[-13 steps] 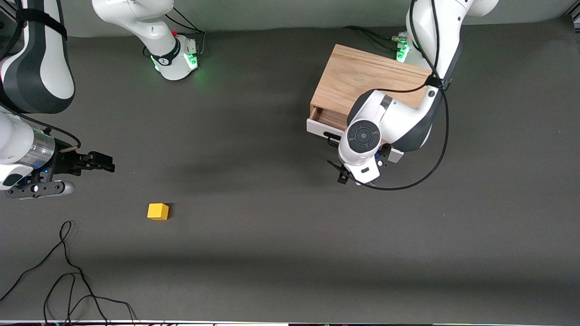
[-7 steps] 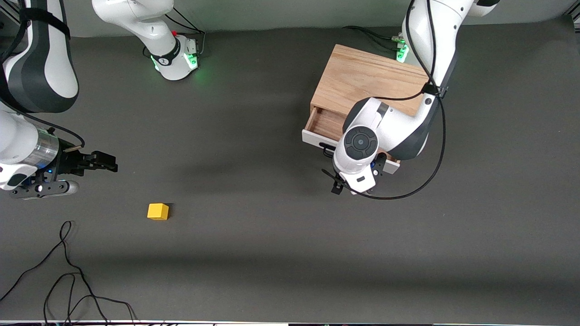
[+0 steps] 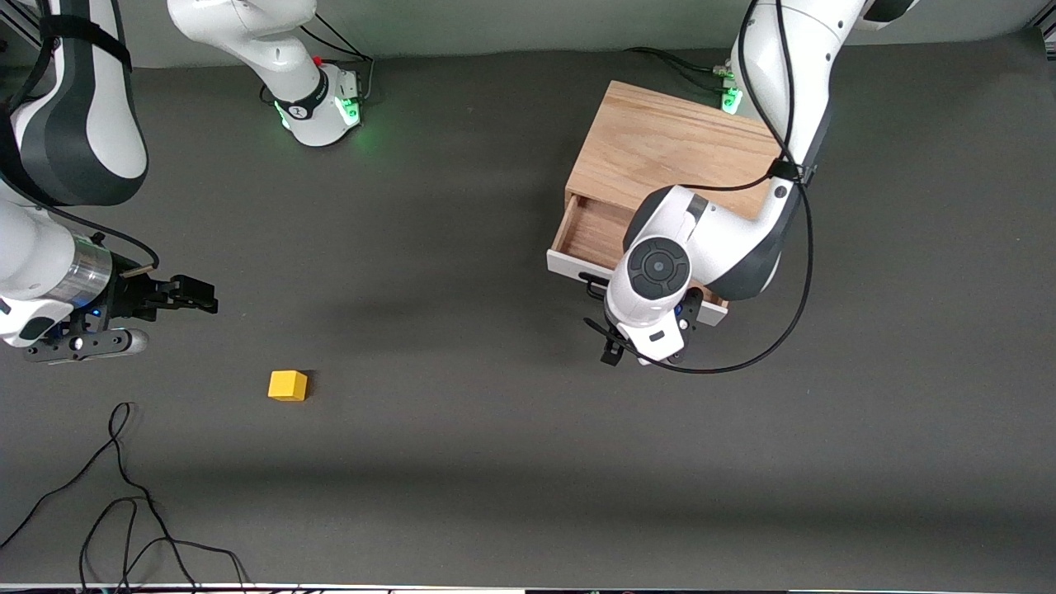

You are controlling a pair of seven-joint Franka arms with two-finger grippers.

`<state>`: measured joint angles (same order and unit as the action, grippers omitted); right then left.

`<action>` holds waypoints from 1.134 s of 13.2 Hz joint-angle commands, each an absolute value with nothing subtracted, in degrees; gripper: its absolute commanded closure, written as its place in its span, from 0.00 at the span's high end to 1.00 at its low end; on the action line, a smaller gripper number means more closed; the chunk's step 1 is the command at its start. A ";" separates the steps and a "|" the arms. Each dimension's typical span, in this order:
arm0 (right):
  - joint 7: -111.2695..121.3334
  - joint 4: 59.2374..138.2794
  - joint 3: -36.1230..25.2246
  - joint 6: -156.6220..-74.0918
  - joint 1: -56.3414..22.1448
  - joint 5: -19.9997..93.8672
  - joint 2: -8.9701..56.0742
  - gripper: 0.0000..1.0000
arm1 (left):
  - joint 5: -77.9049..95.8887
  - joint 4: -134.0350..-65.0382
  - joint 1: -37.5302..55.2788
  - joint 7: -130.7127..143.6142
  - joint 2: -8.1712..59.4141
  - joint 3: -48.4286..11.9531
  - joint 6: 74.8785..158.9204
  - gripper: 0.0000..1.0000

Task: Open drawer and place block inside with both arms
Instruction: 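Pull the drawer open by its handle with the left gripper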

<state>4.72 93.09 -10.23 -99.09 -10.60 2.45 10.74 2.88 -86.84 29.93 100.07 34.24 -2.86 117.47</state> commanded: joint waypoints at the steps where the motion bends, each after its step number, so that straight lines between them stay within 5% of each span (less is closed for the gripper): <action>1: 3.96 92.72 -10.55 -99.32 -10.99 2.46 10.81 1.00 | 2.72 -82.01 30.06 100.11 37.35 -2.46 117.95 1.00; 15: 0.36 90.35 -10.46 -99.49 -12.73 2.37 12.30 1.00 | 1.23 -79.90 30.67 100.28 38.58 -2.55 115.57 1.00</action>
<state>2.86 92.55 -10.22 -99.66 -11.22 2.45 11.01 2.33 -83.13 30.05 100.07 37.27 -2.90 114.86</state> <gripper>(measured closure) 0.000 0.000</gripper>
